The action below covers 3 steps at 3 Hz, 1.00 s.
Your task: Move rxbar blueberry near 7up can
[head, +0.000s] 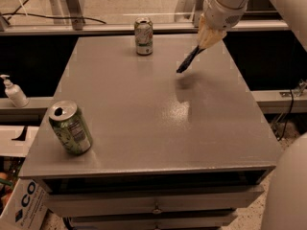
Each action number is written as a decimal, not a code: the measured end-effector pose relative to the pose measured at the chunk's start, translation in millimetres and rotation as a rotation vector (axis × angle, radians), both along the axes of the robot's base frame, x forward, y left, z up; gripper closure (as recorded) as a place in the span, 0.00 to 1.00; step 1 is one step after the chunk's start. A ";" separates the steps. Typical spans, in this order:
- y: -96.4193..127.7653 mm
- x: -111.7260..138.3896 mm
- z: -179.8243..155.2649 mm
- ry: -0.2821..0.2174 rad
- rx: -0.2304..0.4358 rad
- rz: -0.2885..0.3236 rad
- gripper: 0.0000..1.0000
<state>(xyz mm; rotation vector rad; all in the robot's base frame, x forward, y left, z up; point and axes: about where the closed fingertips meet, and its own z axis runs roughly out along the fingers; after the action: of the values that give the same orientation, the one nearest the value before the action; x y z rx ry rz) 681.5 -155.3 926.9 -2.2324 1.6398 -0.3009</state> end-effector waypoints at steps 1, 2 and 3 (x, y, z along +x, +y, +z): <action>18.0 26.2 3.6 -0.031 0.060 -0.003 1.00; 37.0 55.0 5.8 -0.068 0.099 -0.002 1.00; 48.8 83.3 5.0 -0.101 0.126 -0.010 1.00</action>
Offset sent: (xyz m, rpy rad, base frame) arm 0.0935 0.0563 0.0192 0.1482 -0.1218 -0.0058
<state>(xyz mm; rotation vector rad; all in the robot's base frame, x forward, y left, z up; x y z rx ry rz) 764.8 -106.5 931.9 -2.0826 1.5732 -0.2985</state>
